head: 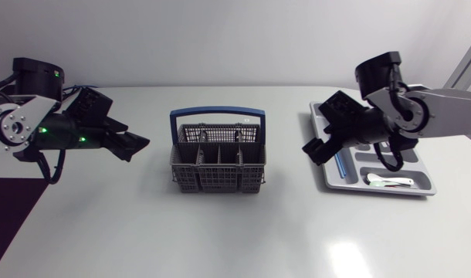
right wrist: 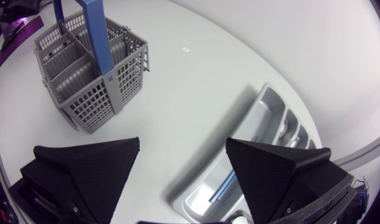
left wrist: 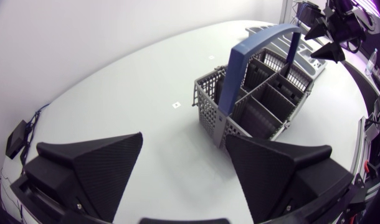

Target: Unload the cutlery basket into the drawer organizer.

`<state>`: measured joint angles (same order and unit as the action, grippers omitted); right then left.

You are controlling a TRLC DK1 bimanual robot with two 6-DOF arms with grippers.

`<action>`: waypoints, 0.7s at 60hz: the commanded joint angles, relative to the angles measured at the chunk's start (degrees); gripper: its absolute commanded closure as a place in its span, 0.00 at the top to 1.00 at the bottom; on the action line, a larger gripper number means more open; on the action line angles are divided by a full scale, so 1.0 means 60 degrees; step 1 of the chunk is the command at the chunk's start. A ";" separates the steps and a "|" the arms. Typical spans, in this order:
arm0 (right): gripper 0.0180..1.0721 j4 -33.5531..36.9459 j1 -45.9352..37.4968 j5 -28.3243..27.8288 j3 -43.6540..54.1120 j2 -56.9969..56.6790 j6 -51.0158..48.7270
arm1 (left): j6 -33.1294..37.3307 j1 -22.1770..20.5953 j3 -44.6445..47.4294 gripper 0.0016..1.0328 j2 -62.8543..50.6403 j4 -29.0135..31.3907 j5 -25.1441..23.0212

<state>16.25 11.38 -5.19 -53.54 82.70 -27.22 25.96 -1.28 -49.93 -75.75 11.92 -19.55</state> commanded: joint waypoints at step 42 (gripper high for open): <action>0.95 -0.0379 -0.2438 0.0455 0.2639 -0.5228 0.0743 | -0.1411 0.0447 0.2492 0.95 0.4553 -0.1152 0.1134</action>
<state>14.76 -2.81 -3.66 -40.21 54.74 -23.97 19.03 1.80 -37.93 -51.88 6.52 -12.97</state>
